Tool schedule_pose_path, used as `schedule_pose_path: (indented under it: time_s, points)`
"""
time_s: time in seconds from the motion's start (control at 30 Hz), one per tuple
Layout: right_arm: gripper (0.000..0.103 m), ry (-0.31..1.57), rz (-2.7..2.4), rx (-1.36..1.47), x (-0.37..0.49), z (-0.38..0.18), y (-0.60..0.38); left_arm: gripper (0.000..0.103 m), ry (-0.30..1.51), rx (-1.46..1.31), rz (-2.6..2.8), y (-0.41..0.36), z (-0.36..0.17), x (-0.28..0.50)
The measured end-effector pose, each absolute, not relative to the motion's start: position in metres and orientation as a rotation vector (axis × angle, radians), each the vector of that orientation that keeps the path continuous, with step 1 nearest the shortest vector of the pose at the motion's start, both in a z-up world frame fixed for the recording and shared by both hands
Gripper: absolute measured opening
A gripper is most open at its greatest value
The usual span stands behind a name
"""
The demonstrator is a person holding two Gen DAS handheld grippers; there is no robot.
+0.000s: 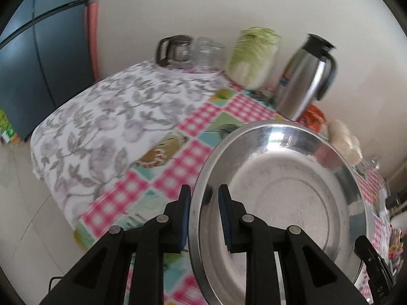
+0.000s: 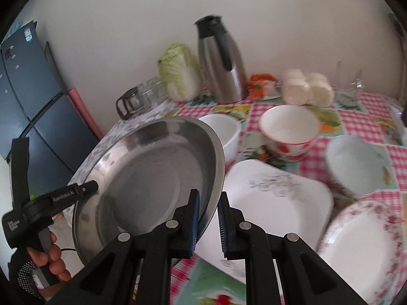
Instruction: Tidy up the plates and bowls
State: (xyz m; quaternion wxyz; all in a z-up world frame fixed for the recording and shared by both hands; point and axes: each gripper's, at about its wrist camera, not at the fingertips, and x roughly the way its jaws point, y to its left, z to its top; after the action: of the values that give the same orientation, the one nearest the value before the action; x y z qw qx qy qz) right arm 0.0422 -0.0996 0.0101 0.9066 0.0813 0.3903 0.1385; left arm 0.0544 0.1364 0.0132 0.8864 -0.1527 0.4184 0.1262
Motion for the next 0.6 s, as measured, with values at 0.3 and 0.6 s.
schedule_pose_path:
  time_s: [0.3,0.6]
  points:
    - [0.015,0.741,0.165,0.231,0.024,0.047,-0.162,0.023,0.855,-0.259,0.138,0.072,0.037,0.074]
    - [0.016,0.746,0.061,0.282,0.013,0.047,-0.216,0.023,0.845,-0.209,0.023,0.022,0.035,0.085]
